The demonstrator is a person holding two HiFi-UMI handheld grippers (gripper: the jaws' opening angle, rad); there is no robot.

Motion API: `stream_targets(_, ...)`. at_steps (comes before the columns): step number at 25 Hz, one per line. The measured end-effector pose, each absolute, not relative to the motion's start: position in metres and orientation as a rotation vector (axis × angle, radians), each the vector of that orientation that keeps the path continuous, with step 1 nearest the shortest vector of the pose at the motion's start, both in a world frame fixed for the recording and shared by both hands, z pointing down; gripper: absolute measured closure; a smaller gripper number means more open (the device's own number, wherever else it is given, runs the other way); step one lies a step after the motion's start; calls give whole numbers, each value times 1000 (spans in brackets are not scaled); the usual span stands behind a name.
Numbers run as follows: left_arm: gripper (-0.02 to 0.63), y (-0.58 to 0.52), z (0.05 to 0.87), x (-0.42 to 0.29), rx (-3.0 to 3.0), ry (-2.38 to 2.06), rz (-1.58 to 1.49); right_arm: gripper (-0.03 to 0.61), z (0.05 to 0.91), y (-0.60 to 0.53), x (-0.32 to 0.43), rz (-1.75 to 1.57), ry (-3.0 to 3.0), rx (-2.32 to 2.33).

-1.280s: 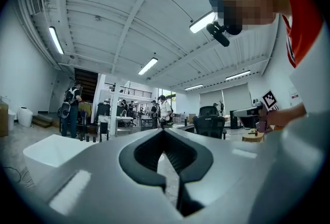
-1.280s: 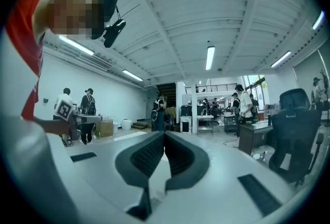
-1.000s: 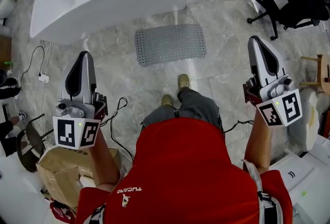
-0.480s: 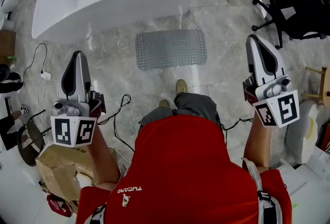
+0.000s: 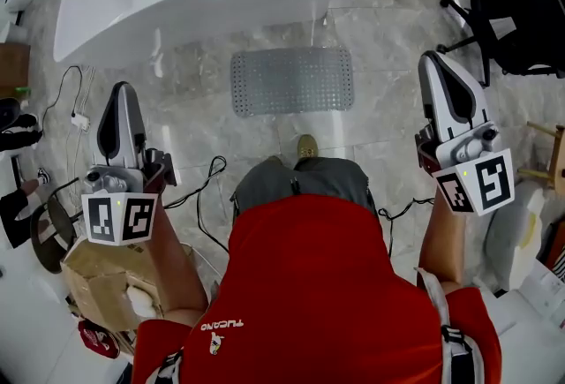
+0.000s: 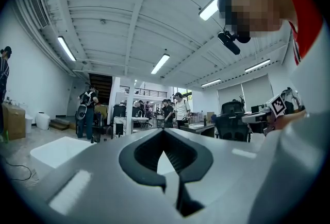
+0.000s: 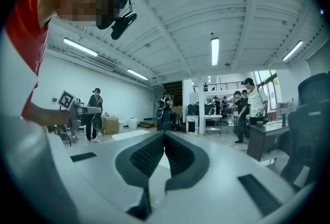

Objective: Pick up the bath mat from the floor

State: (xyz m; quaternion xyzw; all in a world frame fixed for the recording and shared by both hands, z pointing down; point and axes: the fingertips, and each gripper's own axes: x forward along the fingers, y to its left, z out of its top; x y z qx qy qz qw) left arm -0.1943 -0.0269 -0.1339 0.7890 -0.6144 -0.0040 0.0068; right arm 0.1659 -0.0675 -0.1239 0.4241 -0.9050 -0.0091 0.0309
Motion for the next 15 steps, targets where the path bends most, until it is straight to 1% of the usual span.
stream_targets(15, 609, -49, -119, -210, 2448, -1907, 23, 577, -105, -89, 152, 33, -2761, 1332)
